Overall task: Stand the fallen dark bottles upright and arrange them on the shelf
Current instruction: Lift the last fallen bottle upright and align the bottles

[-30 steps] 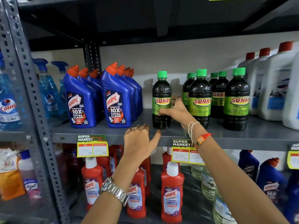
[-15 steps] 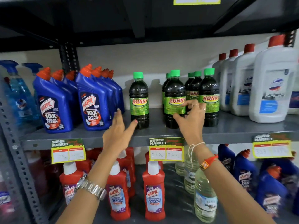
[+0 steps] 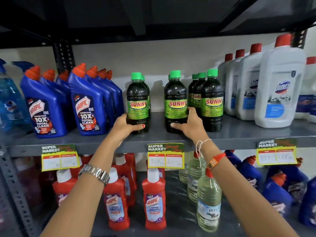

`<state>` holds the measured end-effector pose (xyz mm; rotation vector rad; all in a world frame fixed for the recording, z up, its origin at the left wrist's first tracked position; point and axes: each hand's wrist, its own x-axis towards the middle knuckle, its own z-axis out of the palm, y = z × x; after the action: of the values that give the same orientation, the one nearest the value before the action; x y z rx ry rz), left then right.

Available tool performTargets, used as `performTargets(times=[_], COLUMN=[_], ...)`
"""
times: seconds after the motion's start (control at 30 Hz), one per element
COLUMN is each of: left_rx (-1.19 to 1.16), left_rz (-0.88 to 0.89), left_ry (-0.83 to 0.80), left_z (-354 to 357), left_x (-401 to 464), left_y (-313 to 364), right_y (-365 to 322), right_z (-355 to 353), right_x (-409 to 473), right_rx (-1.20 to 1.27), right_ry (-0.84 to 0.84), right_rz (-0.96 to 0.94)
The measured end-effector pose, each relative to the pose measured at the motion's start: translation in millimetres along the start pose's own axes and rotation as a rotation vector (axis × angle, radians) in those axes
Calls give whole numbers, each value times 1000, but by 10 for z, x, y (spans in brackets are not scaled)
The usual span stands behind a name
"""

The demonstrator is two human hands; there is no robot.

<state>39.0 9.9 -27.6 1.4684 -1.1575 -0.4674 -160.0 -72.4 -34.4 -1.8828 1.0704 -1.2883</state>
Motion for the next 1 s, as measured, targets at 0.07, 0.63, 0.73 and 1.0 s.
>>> performTargets(times=[0.07,0.63,0.73,1.0], left_rx=[-4,38,273,1038], left_rz=[-19,1,91,165], left_ry=[-5,17,103,202], left_z=[-5,-27,-69,-120], left_x=[23,38,-145,-549], left_y=[-4,-40,-51,-245], right_y=[-21,-65,-86,109], right_z=[7,32,-125,-541], right_x=[16,-39,-128,-109], right_rx=[-16,-104,-70,-325], right_ry=[-15,136,335,676], right_rz=[5,-96,-204,-70])
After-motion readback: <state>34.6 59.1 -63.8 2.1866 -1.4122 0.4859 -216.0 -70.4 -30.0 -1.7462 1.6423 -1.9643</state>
